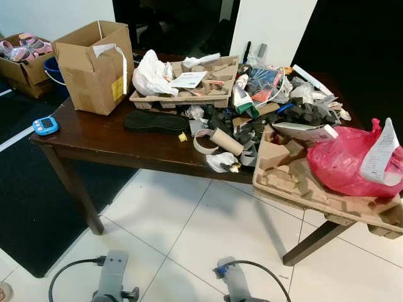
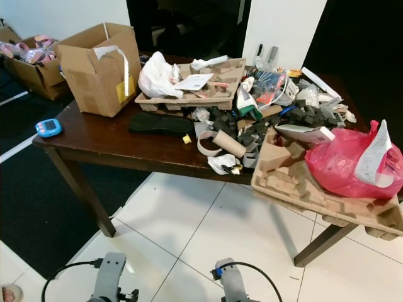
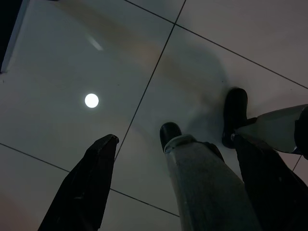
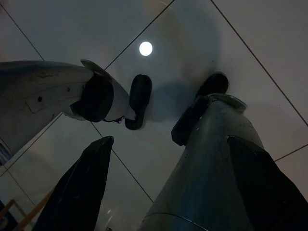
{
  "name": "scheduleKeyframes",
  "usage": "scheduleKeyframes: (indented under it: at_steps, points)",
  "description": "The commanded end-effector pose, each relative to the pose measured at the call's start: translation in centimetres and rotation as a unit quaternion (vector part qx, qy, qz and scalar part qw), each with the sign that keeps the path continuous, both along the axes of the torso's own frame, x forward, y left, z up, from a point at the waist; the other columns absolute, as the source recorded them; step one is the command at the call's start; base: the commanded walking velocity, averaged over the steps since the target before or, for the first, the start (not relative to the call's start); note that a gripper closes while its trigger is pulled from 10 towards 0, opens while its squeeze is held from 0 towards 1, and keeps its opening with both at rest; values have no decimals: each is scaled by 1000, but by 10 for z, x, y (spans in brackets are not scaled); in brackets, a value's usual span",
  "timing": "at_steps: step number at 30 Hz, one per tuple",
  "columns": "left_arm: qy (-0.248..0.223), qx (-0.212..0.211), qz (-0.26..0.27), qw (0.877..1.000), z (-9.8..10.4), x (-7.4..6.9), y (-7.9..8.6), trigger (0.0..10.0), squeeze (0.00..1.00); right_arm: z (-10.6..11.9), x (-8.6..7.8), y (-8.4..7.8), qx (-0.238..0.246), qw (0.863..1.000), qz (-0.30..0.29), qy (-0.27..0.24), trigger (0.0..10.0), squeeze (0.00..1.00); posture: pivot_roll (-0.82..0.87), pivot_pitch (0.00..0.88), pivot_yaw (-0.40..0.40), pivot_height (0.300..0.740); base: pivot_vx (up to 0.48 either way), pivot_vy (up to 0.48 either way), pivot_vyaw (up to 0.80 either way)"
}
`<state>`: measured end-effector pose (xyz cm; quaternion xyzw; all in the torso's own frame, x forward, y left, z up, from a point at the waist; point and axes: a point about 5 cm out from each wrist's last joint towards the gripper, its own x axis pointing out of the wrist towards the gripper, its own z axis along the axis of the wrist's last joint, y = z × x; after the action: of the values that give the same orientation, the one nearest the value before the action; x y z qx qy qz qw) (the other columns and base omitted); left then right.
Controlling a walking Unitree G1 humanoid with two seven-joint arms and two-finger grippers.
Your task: Picking trash to rubbish bin
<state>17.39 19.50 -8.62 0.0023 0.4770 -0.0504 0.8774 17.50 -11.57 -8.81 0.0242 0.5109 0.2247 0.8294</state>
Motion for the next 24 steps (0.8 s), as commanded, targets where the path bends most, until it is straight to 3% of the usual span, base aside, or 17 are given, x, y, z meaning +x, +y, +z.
scheduleKeyframes:
  at_steps: [1, 24]
  points:
    - [7, -1, 1, 1000, -1, -2, 0, 10000, 0, -2, -4, -2, -6, 1000, -1, 10, 10000, 0, 140, 57, -50, 740, 0, 0, 0]
    - [6, -1, 2, 1000, -1, -2, 1, 10000, 0, -5, -10, -5, -14, 1000, -4, 17, 10000, 0, 140, 60, -47, 740, 0, 0, 0]
